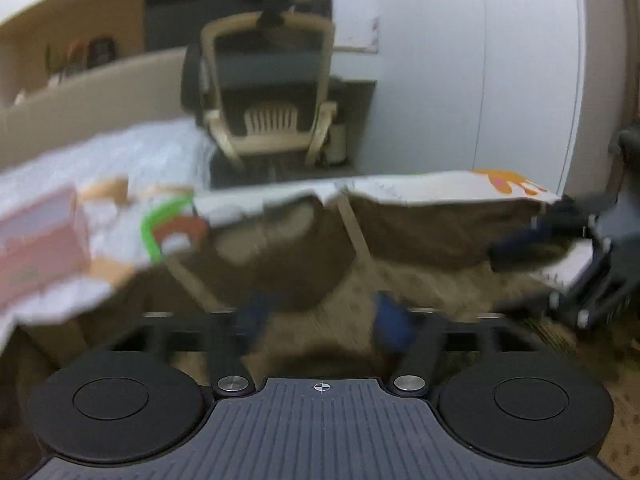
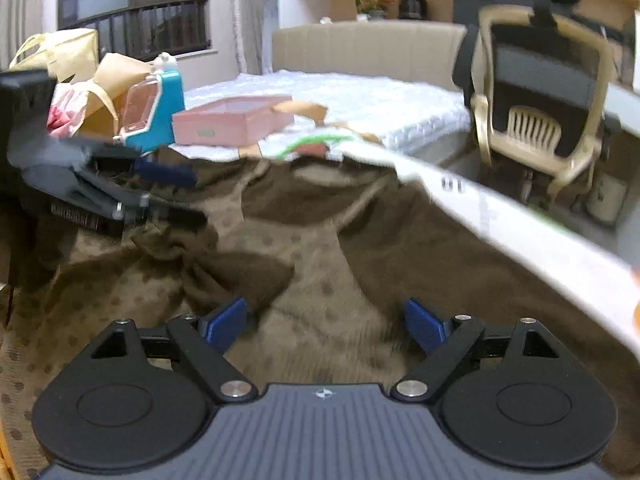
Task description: Fold clothes
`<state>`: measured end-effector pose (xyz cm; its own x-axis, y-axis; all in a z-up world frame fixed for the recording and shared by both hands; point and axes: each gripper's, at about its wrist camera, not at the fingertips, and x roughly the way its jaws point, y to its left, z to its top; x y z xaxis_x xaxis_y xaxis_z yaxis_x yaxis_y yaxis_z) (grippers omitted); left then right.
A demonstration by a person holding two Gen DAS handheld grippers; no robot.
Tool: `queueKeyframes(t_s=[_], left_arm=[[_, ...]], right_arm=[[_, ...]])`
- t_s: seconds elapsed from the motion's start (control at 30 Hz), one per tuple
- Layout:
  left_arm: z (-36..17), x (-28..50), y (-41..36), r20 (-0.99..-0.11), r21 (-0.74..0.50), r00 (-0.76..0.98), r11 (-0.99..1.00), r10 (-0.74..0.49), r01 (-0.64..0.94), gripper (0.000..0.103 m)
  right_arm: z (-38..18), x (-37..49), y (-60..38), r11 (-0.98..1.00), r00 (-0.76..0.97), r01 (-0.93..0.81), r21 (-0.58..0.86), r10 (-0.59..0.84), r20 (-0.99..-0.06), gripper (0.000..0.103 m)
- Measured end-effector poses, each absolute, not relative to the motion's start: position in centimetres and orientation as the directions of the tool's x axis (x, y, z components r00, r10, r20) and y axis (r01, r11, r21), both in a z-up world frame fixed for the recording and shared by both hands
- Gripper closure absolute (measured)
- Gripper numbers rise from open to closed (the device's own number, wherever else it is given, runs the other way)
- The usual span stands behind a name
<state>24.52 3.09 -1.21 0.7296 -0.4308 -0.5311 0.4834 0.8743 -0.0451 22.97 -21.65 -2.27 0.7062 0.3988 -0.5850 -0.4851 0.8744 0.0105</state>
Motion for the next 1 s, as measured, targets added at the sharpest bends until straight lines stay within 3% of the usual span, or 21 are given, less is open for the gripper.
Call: queueKeyframes(t_s=[0.07, 0.13, 0.2, 0.33, 0.4, 0.43, 0.47, 0.5, 0.53, 0.6, 0.77, 0.83, 0.9, 0.97, 1.0], left_arm=[[-0.9, 25.1, 6.1, -0.496, -0.238, 0.763, 0.910, -0.415, 0.340, 0.010], [-0.6, 26.6, 10.7, -0.459, -0.469, 0.810, 0.874, -0.364, 0.127, 0.008], [-1.2, 27.8, 15.0, -0.484, -0.619, 0.836, 0.776, -0.257, -0.120, 0.008], [-3.5, 29.8, 21.1, -0.578, -0.729, 0.811, 0.501, -0.086, -0.466, 0.008], [-3.9, 30.7, 21.3, -0.599, -0.689, 0.801, 0.522, -0.018, -0.503, 0.009], [-4.0, 31.2, 21.1, -0.603, -0.660, 0.797, 0.551, 0.016, -0.510, 0.019], [-4.1, 31.7, 20.9, -0.606, -0.630, 0.794, 0.579, 0.051, -0.518, 0.057], [-4.2, 32.2, 20.7, -0.607, -0.598, 0.790, 0.606, 0.085, -0.525, 0.076], [-4.0, 32.7, 19.9, -0.596, -0.542, 0.794, 0.669, 0.120, -0.509, 0.088], [-2.8, 32.7, 17.2, -0.536, -0.427, 0.833, 0.809, 0.134, -0.405, 0.095], [1.6, 30.1, 8.2, -0.348, -0.190, 0.934, 0.982, -0.086, 0.020, 0.094], [2.0, 28.5, 4.8, -0.345, -0.091, 0.916, 0.978, -0.207, 0.187, 0.094], [1.4, 27.8, 2.2, -0.396, -0.045, 0.860, 0.942, -0.323, 0.333, 0.085], [0.5, 27.2, 0.3, -0.470, -0.054, 0.781, 0.897, -0.411, 0.440, 0.038], [0.2, 26.7, -0.6, -0.501, -0.064, 0.747, 0.879, -0.437, 0.472, 0.029]], right_arm=[[-1.1, 23.0, -21.1, 0.867, 0.723, -0.497, -0.038, 0.390, -0.570, 0.016], [-0.7, 23.3, -20.5, 0.865, 0.727, -0.499, -0.049, 0.386, -0.568, 0.016], [-0.8, 23.7, -19.8, 0.862, 0.719, -0.504, -0.043, 0.392, -0.574, 0.016], [-1.4, 23.6, -18.7, 0.847, 0.694, -0.531, 0.003, 0.437, -0.573, 0.016], [-1.7, 23.5, -18.7, 0.847, 0.689, -0.531, 0.023, 0.448, -0.569, 0.016], [-1.8, 23.5, -18.7, 0.849, 0.689, -0.527, 0.032, 0.449, -0.569, 0.016], [-1.9, 23.4, -18.8, 0.853, 0.690, -0.520, 0.040, 0.447, -0.569, 0.016], [-1.9, 23.4, -18.9, 0.858, 0.692, -0.512, 0.047, 0.444, -0.568, 0.016], [-2.0, 23.3, -19.2, 0.861, 0.696, -0.505, 0.051, 0.442, -0.566, 0.016], [-1.8, 23.0, -20.0, 0.871, 0.708, -0.488, 0.053, 0.430, -0.559, 0.016], [-1.0, 23.4, -22.1, 0.904, 0.754, -0.426, 0.028, 0.372, -0.541, 0.016], [-0.6, 23.9, -22.3, 0.911, 0.767, -0.412, 0.017, 0.357, -0.533, 0.016], [-0.1, 24.4, -22.2, 0.911, 0.771, -0.412, 0.021, 0.361, -0.524, 0.016], [0.6, 25.1, -21.8, 0.906, 0.768, -0.422, 0.034, 0.378, -0.517, 0.016], [0.8, 25.6, -21.4, 0.901, 0.762, -0.432, 0.047, 0.392, -0.516, 0.016]])
